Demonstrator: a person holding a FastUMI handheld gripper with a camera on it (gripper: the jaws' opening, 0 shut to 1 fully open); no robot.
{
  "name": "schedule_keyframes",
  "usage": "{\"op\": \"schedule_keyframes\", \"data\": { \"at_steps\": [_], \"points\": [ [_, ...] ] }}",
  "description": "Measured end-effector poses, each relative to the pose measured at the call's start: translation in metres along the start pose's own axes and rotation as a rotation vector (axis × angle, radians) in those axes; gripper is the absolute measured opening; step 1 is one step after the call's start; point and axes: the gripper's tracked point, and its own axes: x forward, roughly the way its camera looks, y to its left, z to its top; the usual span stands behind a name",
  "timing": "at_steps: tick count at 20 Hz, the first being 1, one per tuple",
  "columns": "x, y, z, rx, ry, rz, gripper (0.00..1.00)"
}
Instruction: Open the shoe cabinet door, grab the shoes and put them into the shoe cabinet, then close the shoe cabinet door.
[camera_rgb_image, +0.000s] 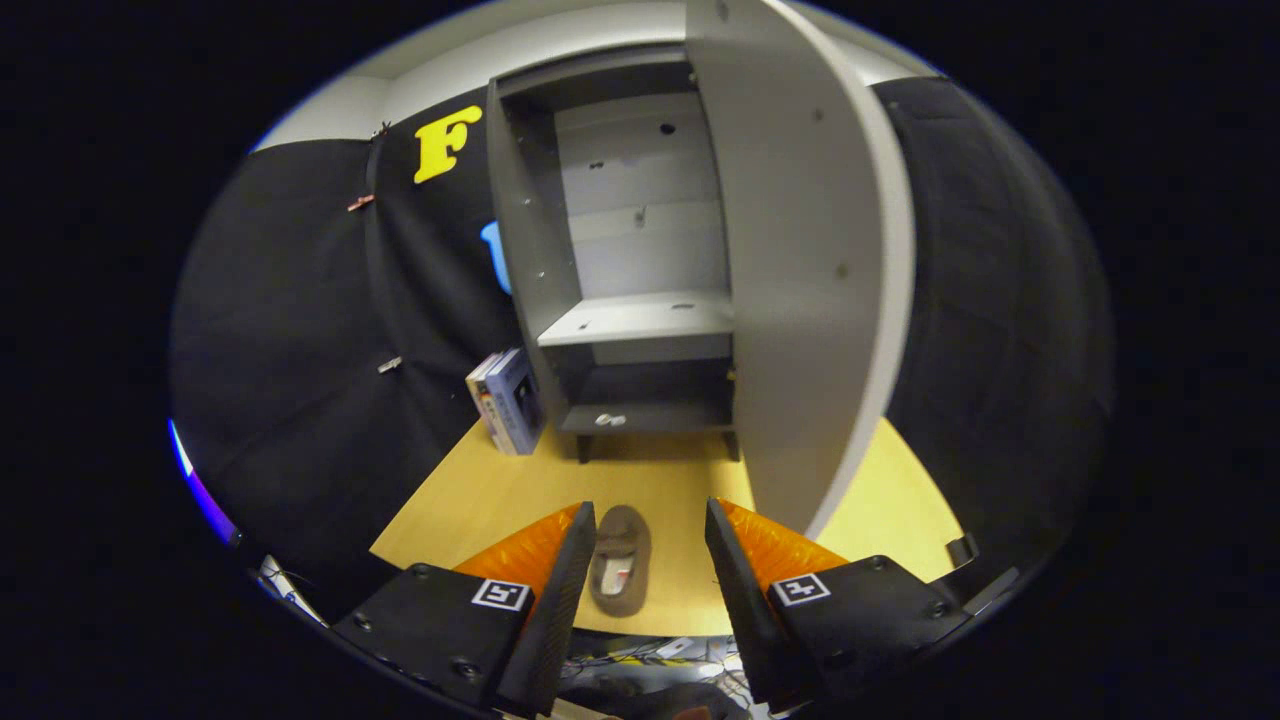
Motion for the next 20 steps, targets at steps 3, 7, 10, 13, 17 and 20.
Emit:
{"op": "schedule_keyframes", "data": {
  "at_steps": [3,7,10,13,17,20],
  "points": [
    [0.042,0.024,-0.048,-0.018,0.083,0.034,0.88],
    [0.096,0.053,-0.111,0.011,0.195,0.085,0.97],
    [0.132,0.064,-0.151,0.035,0.266,0.087,0.97],
    [0.168,0.062,-0.179,0.042,0.299,0.067,0.97],
    [0.209,0.053,-0.213,0.080,0.337,0.037,0.97],
    [0.240,0.050,-0.225,0.105,0.329,0.007,0.83]
  ]
}}
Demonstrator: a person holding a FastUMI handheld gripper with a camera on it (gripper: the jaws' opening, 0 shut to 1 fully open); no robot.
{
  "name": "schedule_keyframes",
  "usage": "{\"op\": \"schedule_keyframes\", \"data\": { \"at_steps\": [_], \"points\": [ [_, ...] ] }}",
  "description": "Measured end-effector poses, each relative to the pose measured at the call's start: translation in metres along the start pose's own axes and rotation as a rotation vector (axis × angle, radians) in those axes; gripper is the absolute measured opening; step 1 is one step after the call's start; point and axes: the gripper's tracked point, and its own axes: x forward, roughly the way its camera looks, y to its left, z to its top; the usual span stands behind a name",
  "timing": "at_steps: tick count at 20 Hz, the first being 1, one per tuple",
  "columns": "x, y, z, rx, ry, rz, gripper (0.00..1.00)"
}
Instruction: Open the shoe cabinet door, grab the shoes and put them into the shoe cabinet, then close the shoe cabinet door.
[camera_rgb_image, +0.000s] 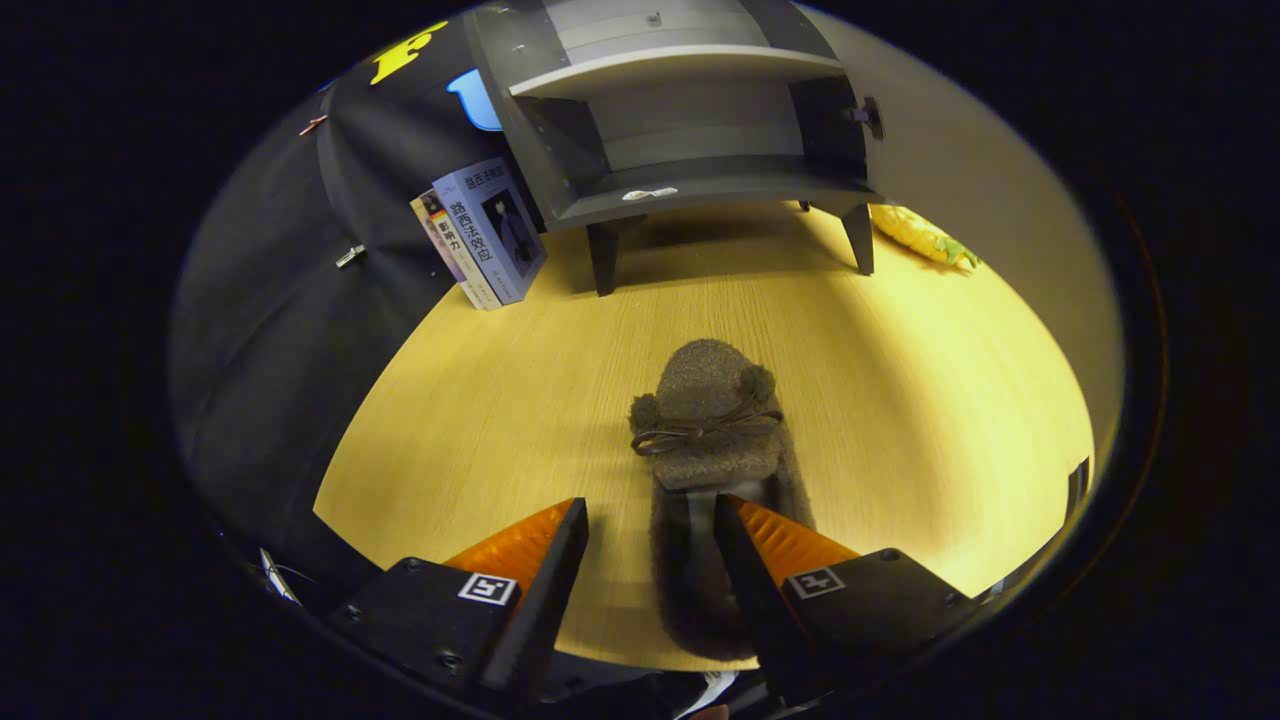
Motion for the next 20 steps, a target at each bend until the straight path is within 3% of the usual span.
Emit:
{"op": "schedule_keyframes", "data": {
  "at_steps": [3,4,6,8,9,10,15,20],
  "points": [
    [0.028,-0.009,0.006,-0.011,-0.049,-0.071,0.69],
    [0.036,-0.012,0.007,-0.011,-0.060,-0.088,0.56],
    [0.037,-0.017,0.019,-0.031,-0.103,-0.138,0.53],
    [0.048,-0.017,0.024,-0.039,-0.123,-0.130,0.22],
    [0.052,-0.014,0.025,-0.047,-0.136,-0.124,0.23],
    [0.055,-0.013,0.026,-0.063,-0.140,-0.123,0.08],
    [0.027,-0.015,0.045,-0.051,-0.135,-0.118,0.09],
    [-0.034,-0.007,0.111,-0.043,-0.177,-0.110,0.09]
  ]
}}
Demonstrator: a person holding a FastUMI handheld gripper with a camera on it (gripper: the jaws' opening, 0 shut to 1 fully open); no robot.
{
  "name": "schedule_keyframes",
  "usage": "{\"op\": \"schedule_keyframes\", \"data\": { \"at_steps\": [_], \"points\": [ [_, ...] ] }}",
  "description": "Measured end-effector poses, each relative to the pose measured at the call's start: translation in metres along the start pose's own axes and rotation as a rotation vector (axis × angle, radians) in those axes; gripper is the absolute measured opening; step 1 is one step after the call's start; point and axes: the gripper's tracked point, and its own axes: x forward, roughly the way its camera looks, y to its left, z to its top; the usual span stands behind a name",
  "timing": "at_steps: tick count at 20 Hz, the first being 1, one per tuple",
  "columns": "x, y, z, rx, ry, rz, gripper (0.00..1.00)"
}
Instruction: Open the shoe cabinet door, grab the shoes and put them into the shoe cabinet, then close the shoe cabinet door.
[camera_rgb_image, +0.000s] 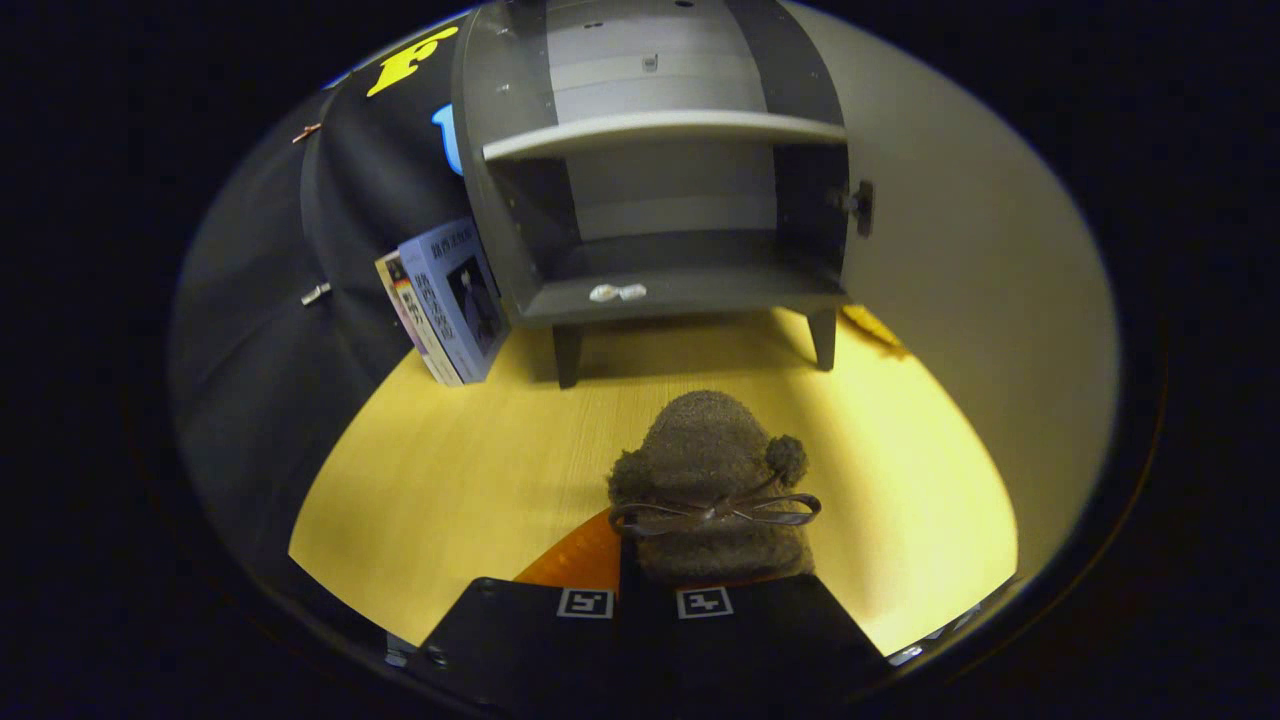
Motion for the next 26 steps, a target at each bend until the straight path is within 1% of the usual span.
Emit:
{"op": "schedule_keyframes", "data": {
  "at_steps": [3,6,10,12,15,20,22,26],
  "points": [
    [-0.031,0.003,0.060,0.011,-0.047,0.009,0.08],
    [-0.053,0.007,0.107,0.005,-0.053,0.020,0.08],
    [-0.060,0.005,0.157,0.004,-0.039,0.012,0.08],
    [-0.057,0.006,0.187,0.016,-0.055,0.021,0.09],
    [-0.045,0.006,0.240,0.024,-0.108,0.027,0.09],
    [-0.009,-0.002,0.323,-0.016,-0.181,-0.015,0.09],
    [0.012,-0.003,0.349,-0.027,-0.193,-0.014,0.09],
    [0.068,-0.011,0.384,-0.038,-0.161,-0.028,0.09]
  ]
}}
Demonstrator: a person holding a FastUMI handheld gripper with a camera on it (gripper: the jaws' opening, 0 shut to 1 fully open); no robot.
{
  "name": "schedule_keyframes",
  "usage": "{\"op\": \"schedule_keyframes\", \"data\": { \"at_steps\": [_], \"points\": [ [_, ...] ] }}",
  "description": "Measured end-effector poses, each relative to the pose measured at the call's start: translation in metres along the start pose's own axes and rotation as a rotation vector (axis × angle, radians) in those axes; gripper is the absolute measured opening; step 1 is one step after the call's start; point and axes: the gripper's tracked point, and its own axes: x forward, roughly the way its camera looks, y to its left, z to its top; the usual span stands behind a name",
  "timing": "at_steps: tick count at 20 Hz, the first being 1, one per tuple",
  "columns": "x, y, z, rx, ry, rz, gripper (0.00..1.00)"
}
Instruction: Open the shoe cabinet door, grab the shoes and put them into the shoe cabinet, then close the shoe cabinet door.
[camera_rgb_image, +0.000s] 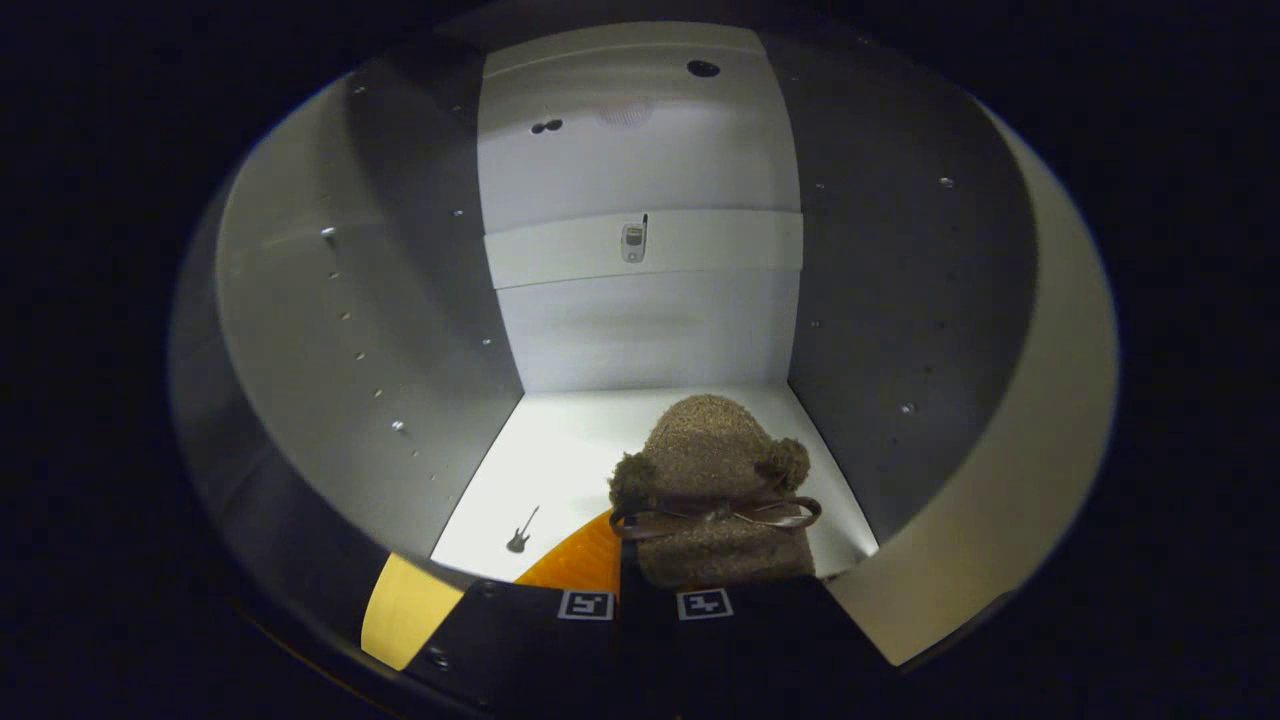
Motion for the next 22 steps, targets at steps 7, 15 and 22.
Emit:
{"op": "schedule_keyframes", "data": {
  "at_steps": [7,15,22],
  "points": [
    [0.075,-0.018,0.023,0.021,0.039,-0.035,0.08],
    [0.116,-0.018,0.003,-0.008,0.129,-0.037,0.08],
    [0.118,-0.018,0.002,0.020,0.143,-0.045,0.15]
  ]
}}
